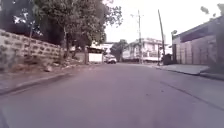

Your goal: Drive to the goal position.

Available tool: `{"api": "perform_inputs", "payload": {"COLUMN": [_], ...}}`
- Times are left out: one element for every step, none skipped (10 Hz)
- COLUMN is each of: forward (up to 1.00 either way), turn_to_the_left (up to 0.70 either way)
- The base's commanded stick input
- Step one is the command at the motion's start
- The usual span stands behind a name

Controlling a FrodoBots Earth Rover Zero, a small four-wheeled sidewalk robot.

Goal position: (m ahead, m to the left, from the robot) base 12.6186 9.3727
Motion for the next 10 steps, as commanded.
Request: {"api": "perform_inputs", "payload": {"forward": [1.00,1.00,1.00,1.00,1.00,1.00,1.00,1.00,1.00,1.00], "turn_to_the_left": [0.00,0.00,0.00,0.00,0.00,0.00,0.00,0.00,0.00,0.00]}}
